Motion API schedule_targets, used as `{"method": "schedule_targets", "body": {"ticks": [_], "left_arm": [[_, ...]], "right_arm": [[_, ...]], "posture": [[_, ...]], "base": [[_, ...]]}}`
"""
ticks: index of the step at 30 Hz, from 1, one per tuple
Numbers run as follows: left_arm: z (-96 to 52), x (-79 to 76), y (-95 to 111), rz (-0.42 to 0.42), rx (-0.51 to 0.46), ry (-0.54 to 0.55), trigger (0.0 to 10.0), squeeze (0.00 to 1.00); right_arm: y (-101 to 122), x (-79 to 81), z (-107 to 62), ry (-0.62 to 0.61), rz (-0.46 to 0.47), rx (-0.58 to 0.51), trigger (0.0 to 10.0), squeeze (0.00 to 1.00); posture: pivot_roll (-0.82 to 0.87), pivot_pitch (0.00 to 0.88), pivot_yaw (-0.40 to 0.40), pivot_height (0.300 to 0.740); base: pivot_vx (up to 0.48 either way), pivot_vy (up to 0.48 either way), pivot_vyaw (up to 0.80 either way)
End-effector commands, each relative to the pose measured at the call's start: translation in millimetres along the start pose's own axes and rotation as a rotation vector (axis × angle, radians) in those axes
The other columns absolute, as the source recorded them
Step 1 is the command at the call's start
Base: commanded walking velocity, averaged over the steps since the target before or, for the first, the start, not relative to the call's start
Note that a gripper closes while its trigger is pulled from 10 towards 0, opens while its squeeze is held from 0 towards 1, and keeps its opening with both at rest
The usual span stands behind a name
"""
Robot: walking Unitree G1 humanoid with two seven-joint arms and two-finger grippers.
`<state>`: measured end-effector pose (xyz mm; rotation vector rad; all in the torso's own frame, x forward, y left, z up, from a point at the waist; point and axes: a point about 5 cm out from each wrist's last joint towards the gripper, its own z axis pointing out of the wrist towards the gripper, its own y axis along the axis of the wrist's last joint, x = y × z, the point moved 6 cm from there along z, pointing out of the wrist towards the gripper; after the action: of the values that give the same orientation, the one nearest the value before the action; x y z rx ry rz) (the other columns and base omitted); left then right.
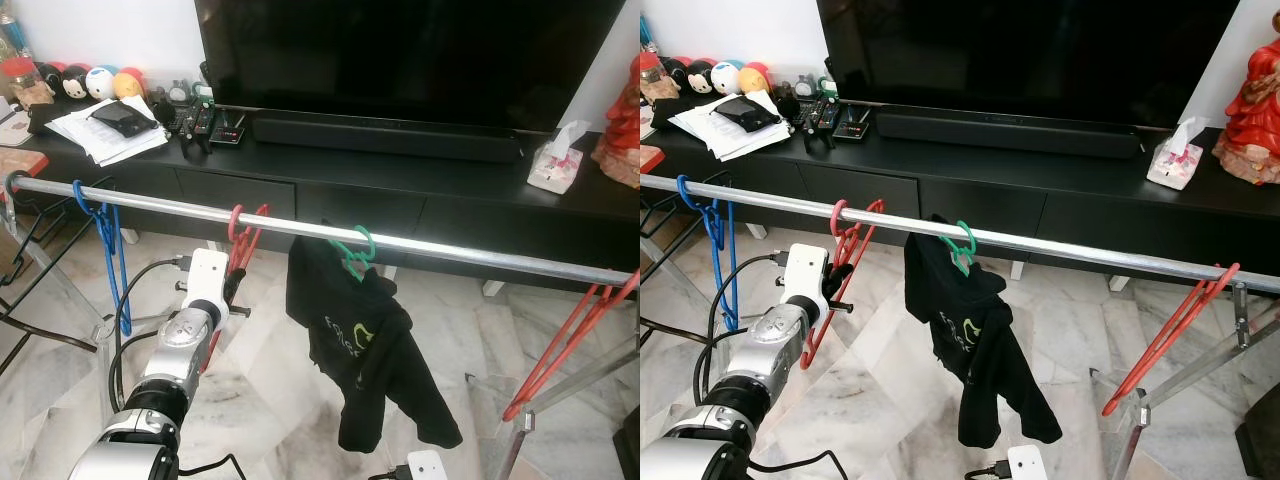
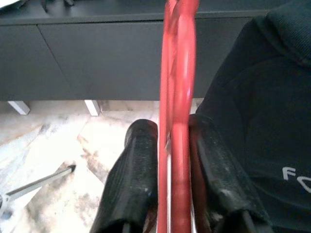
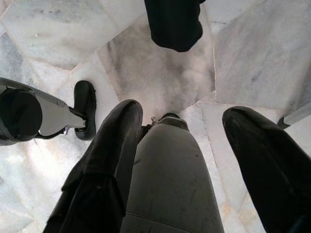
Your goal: Hang hanger
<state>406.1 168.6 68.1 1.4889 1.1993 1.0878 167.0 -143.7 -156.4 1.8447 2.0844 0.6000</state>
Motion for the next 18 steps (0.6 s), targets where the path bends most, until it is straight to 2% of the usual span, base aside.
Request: {"method": "schedule_targets", "body": {"ticks": [1,9,14,15,16,18], "left_arm": [[-1.6,2.6,2.9,-0.011,-0.020,0.010,10.0,0.89],[-5.3,3.6,12.8,-0.045,-0.088,0.007,10.0,0.91],[-13.1,-1.3,19.3,-0.062,-0.146,-0.043,10.0,0.92],[-16.2,-1.7,19.2,-0.067,-0.154,-0.053,10.0,0.93],[-19.4,-1.1,18.9,-0.066,-0.160,-0.057,10.0,1.00],[-22.6,0.2,18.8,-0.065,-0.166,-0.058,10.0,1.00]], "right_arm": [[-8.9,-0.1,-1.1,-0.002,0.015,0.029,10.0,0.00],[-9.6,-0.4,-1.3,-0.003,0.015,0.030,10.0,0.00],[-10.3,-0.2,-1.4,-0.001,0.014,0.032,10.0,0.00],[-10.4,-0.1,-1.4,-0.001,0.014,0.032,10.0,0.00],[-10.6,0.2,-1.4,-0.001,0.014,0.032,10.0,0.00],[-10.6,0.3,-1.4,0.000,0.014,0.031,10.0,0.00]], "posture": [[-0.06,0.064,-0.007,0.740],[-0.06,0.064,-0.008,0.740],[-0.06,0.064,-0.009,0.740],[-0.06,0.064,-0.008,0.740],[-0.06,0.064,-0.007,0.740],[-0.06,0.064,-0.007,0.740]], "base": [[0.000,0.000,0.00],[0.000,0.000,0.00],[0.000,0.000,0.00],[0.000,0.000,0.00],[0.000,0.000,0.00],[0.000,0.000,0.00]]}}
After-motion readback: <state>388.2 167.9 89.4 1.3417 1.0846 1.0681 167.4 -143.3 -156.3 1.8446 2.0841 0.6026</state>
